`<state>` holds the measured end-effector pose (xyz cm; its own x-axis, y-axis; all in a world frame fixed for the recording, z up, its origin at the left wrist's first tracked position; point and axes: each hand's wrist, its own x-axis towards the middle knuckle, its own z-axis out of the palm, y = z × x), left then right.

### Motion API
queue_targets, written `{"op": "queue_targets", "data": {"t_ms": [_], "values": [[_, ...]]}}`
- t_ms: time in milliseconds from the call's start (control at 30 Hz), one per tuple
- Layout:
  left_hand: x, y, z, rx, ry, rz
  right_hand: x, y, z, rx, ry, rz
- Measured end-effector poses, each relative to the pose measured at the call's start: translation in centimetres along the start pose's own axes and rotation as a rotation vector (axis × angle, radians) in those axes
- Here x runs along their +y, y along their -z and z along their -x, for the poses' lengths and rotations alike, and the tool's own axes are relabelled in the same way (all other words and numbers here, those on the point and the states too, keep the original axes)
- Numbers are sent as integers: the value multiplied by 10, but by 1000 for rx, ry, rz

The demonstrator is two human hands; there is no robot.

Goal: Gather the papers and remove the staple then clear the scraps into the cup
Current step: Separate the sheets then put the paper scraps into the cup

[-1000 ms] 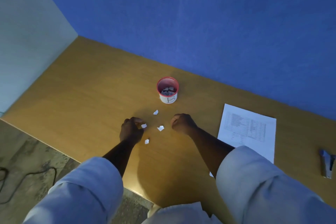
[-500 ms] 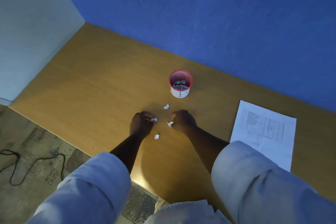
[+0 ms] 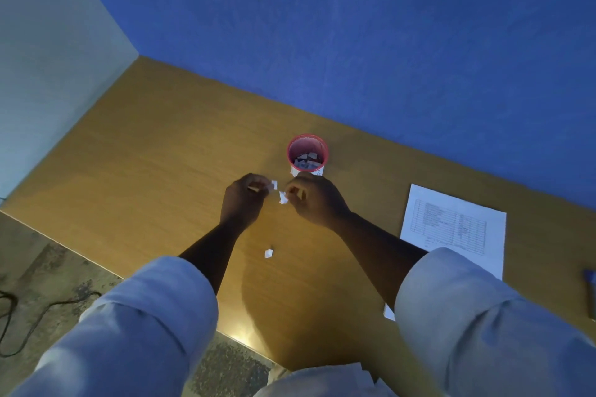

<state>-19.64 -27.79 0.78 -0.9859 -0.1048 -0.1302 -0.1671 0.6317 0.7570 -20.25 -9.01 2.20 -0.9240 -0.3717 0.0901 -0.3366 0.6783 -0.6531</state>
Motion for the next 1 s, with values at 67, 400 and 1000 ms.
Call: {"op": "queue_targets", "data": {"t_ms": [67, 400, 1000], "values": [[15, 4, -15, 56, -92, 30, -3, 12, -8, 141, 22, 38], [71, -7, -54, 68, -186, -28, 9, 53, -42, 252, -313, 188], [-17, 2, -15, -102, 89, -80, -6, 4, -14, -53, 160, 53]]}}
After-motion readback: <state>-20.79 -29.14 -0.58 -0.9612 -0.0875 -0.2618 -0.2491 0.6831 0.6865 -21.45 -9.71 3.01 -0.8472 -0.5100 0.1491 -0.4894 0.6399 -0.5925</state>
